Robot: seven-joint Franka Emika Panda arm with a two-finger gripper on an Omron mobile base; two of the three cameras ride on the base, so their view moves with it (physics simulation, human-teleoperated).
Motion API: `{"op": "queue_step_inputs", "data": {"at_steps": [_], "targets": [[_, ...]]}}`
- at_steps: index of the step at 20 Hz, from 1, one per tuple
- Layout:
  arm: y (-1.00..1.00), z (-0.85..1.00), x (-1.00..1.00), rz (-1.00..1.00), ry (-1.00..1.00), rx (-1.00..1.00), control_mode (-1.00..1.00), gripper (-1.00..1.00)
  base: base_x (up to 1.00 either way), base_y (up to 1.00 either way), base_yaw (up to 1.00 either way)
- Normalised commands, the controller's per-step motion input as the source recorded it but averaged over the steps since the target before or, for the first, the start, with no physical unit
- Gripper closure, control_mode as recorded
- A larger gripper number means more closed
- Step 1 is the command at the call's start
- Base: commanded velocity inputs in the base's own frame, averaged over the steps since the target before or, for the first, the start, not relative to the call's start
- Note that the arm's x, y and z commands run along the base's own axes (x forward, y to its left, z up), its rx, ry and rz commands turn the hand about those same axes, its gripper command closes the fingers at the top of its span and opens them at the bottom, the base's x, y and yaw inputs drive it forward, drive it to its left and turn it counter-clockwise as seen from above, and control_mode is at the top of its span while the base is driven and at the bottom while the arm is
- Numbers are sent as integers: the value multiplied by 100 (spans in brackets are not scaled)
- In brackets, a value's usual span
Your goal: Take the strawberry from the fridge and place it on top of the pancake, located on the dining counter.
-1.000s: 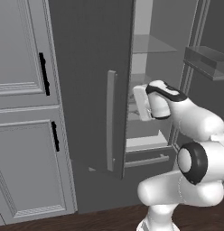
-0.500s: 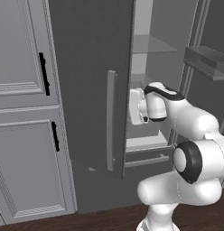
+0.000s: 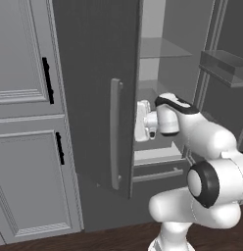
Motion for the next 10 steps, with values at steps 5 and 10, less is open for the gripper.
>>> {"op": "queue_step_inputs", "data": {"at_steps": [5, 10], "targets": [[66, 0, -34, 19, 6, 5, -100, -100, 0, 0, 0], [86, 0, -22, 15, 7, 1, -100, -100, 0, 0, 0]]}}
